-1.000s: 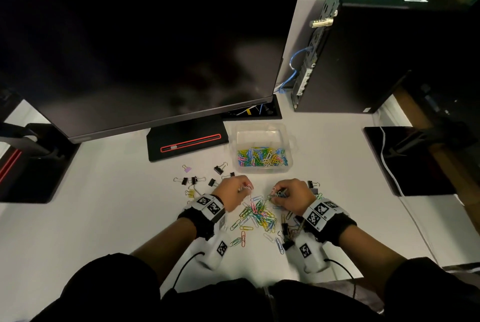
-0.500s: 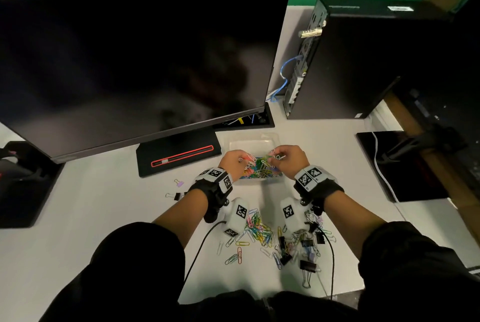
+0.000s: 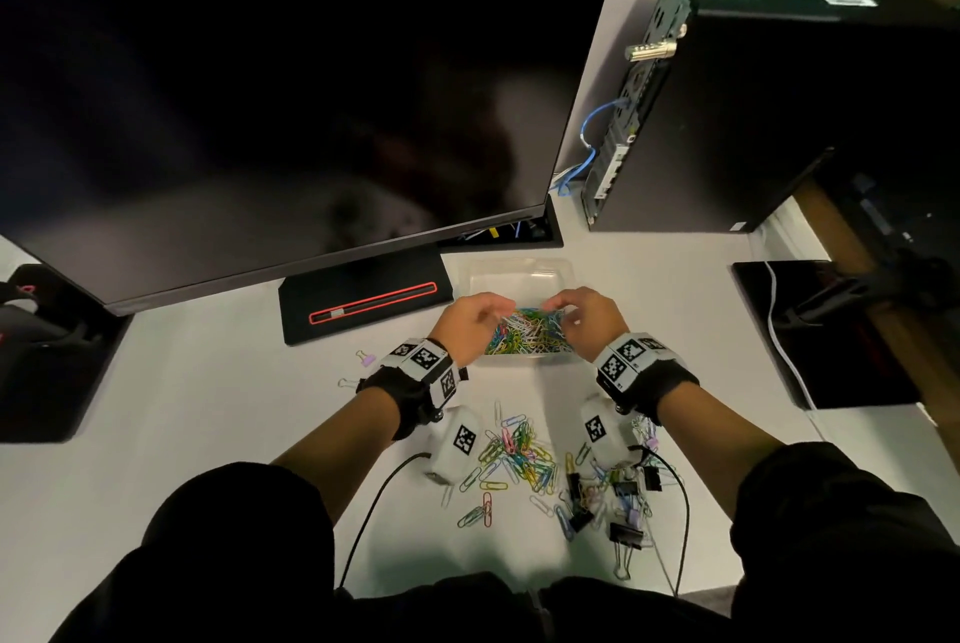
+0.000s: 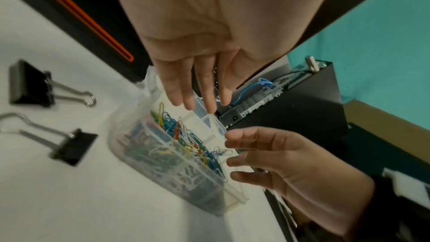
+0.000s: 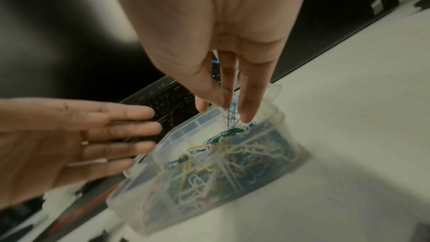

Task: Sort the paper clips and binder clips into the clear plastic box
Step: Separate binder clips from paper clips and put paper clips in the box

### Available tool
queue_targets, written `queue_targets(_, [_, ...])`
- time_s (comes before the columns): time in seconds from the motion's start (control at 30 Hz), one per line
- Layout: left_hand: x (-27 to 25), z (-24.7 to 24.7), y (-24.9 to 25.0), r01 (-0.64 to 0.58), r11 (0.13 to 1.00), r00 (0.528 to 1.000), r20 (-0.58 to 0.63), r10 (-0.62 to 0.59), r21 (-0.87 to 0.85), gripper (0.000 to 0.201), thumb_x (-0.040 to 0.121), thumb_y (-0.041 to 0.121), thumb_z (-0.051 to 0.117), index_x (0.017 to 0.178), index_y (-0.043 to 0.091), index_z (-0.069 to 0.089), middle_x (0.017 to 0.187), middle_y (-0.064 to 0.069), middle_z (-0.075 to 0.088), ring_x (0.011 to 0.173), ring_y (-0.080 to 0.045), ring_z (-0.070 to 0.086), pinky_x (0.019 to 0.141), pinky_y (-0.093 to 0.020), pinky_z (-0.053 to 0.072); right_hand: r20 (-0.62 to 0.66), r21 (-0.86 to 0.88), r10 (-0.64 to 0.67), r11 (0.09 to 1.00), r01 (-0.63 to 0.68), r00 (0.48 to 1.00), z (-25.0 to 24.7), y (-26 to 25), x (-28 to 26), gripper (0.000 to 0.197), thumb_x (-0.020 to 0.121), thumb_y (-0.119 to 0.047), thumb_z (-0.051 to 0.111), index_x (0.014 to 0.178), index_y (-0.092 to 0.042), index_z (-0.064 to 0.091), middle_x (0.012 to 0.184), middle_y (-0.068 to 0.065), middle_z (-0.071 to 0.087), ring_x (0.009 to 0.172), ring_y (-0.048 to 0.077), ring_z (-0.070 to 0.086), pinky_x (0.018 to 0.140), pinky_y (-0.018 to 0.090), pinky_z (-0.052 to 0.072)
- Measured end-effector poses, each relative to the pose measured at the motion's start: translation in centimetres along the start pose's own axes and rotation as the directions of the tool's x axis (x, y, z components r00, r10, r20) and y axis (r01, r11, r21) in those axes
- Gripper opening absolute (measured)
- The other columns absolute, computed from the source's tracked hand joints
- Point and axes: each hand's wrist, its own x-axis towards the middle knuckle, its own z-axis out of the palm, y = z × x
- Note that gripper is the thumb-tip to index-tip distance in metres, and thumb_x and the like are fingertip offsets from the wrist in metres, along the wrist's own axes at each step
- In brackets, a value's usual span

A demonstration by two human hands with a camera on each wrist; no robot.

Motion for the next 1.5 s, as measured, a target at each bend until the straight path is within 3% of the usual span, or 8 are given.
queue_targets(0.2, [-3.9, -0.9, -1.3, -0.045, 0.969, 0.988, 0.157, 0.006, 0.243, 0.026, 0.090, 0.003, 0.048, 0.106, 0.013, 0.066, 0.106, -0.007, 0.068, 0.073, 0.000, 0.053, 0.067, -0.006, 0.043, 0.239, -0.277, -0.108, 0.945, 0.174, 0.965, 1.0, 0.2, -1.2, 0.036, 0.089, -0.001, 0.039, 0.113, -0.011, 0.064, 0.122, 0.011, 0.060, 0.110, 0.028, 0.054, 0.095, 0.031, 0.041])
queue_targets(0.4, [-7.1, 0.2, -3.0, -0.135, 0.823, 0.920, 0.379, -0.103, 0.552, 0.050, 0.083, 0.027, 0.065, 0.129, 0.019, 0.049, 0.126, -0.006, 0.048, 0.110, -0.017, 0.049, 0.095, -0.024, 0.038, 0.283, -0.303, -0.109, 0.933, 0.197, 0.953, 1.4, -0.4, -1.4, 0.027, 0.086, -0.006, 0.040, 0.070, -0.012, 0.061, 0.085, 0.013, 0.055, 0.085, 0.027, 0.050, 0.076, 0.032, 0.040])
queue_targets(0.53, [-7.8, 0.9, -3.8, -0.121, 0.770, 0.936, 0.330, -0.121, 0.626, 0.070, 0.082, 0.033, 0.065, 0.141, 0.017, 0.031, 0.140, -0.008, 0.032, 0.133, -0.022, 0.029, 0.114, -0.032, 0.028, 0.171, -0.245, -0.187, 0.943, 0.226, 0.967, 1.1, -0.3, -2.4, 0.025, 0.085, -0.006, 0.046, 0.103, -0.011, 0.062, 0.102, 0.009, 0.050, 0.098, 0.021, 0.045, 0.085, 0.036, 0.044])
queue_targets(0.67, [-8.3, 1.2, -4.3, -0.104, 0.770, 0.942, 0.312, -0.127, 0.630, 0.073, 0.084, 0.031, 0.061, 0.145, 0.015, 0.023, 0.142, -0.009, 0.027, 0.133, -0.024, 0.026, 0.114, -0.033, 0.027, 0.304, -0.167, -0.254, 0.935, 0.314, 0.918, 1.7, -0.6, -5.1, 0.020, 0.080, -0.002, 0.048, 0.089, -0.013, 0.063, 0.088, 0.001, 0.054, 0.080, 0.017, 0.051, 0.075, 0.029, 0.043])
queue_targets(1.0, [-9.5, 2.9, -4.8, -0.276, 0.628, 0.923, 0.383, -0.038, 0.728, 0.072, 0.082, -0.006, 0.037, 0.144, 0.028, 0.021, 0.154, 0.003, 0.014, 0.131, -0.026, 0.024, 0.104, -0.045, 0.036, 0.448, -0.163, -0.246, 0.923, 0.349, 0.860, 5.6, 1.3, -9.0, 0.038, 0.081, 0.002, 0.046, 0.114, -0.011, 0.060, 0.112, 0.014, 0.052, 0.106, 0.030, 0.052, 0.093, 0.038, 0.044])
queue_targets(1.17, [-10.6, 2.0, -5.4, -0.314, 0.709, 0.904, 0.427, 0.020, 0.631, 0.046, 0.092, 0.025, 0.048, 0.136, 0.025, 0.041, 0.144, 0.003, 0.034, 0.128, -0.021, 0.033, 0.105, -0.042, 0.036, 0.473, -0.103, -0.220, 0.948, 0.302, 0.853, 4.0, 2.3, -9.6, 0.023, 0.084, -0.009, 0.054, 0.103, -0.014, 0.066, 0.108, 0.012, 0.059, 0.099, 0.025, 0.057, 0.090, 0.030, 0.045])
queue_targets(1.37, [-12.3, 0.7, -5.9, -0.153, 0.658, 0.946, 0.301, -0.117, 0.737, 0.110, 0.056, 0.057, 0.078, 0.142, 0.018, 0.022, 0.138, -0.002, 0.024, 0.127, -0.021, 0.028, 0.110, -0.034, 0.032, 0.620, -0.146, -0.226, 0.907, 0.394, 0.751, 2.9, 3.4, -9.7, 0.087, 0.061, -0.032, 0.082, 0.136, -0.022, 0.039, 0.123, 0.004, 0.037, 0.112, 0.015, 0.041, 0.092, 0.023, 0.037])
queue_targets(1.5, [-12.6, 1.4, -5.9, -0.111, 0.684, 0.940, 0.300, -0.164, 0.721, 0.105, 0.057, 0.047, 0.082, 0.137, 0.012, 0.026, 0.133, -0.005, 0.028, 0.124, -0.021, 0.033, 0.108, -0.031, 0.035, 0.622, -0.137, -0.249, 0.899, 0.416, 0.743, 4.2, 3.6, -10.2, 0.087, 0.060, -0.029, 0.083, 0.135, -0.018, 0.039, 0.124, 0.007, 0.035, 0.111, 0.016, 0.040, 0.092, 0.021, 0.037])
